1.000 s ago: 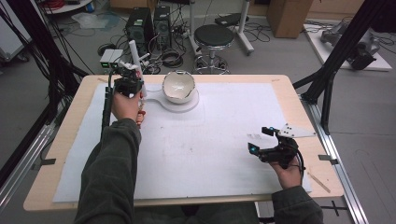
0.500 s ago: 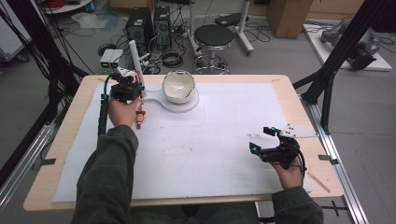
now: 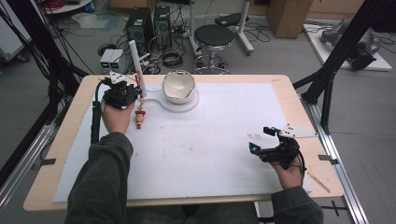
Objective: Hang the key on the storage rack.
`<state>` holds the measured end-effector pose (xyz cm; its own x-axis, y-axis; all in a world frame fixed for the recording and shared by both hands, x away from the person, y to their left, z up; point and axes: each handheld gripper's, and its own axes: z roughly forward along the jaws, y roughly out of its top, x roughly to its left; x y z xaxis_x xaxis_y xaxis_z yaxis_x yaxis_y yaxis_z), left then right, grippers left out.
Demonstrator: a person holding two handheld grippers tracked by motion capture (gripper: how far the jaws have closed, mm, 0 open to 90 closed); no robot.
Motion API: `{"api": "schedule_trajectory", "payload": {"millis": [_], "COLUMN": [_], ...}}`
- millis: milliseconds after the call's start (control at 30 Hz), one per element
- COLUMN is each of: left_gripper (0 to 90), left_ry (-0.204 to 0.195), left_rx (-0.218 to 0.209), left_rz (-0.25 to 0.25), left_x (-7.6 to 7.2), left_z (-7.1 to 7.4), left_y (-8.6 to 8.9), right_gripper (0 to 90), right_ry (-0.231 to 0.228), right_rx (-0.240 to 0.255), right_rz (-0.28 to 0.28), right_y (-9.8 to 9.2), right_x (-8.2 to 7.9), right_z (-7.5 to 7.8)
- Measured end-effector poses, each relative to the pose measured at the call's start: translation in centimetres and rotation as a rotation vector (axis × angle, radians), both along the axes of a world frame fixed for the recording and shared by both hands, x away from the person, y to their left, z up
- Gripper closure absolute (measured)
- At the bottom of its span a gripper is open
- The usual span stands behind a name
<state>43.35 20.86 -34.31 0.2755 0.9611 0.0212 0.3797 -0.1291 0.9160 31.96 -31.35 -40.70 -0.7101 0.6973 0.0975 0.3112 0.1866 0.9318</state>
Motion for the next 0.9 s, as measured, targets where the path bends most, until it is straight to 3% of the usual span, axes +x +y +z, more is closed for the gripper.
{"api": "schedule_trajectory", "payload": {"millis": [467, 667, 900], "left_gripper": [57.1, 49.3, 42.9], "left_ry": [-0.036, -0.032, -0.041], "left_rx": [-0.026, -0.027, -0.017], "left_rz": [-0.058, -0.105, -0.127], "left_x": [-3.1, -4.4, -5.8], "left_z": [0.5, 0.5, 0.2], "left_y": [1.3, 1.5, 1.5], "right_gripper": [5.1, 5.1, 5.1], "right_ry": [-0.062, -0.067, -0.076], "right_rx": [-0.013, -0.011, -0.003], "right_rz": [-0.067, -0.078, -0.089], "right_y": [-0.7, -0.9, -1.1], "right_x": [-0.6, -0.7, -0.8], "right_z": [0.9, 1.0, 1.1]}}
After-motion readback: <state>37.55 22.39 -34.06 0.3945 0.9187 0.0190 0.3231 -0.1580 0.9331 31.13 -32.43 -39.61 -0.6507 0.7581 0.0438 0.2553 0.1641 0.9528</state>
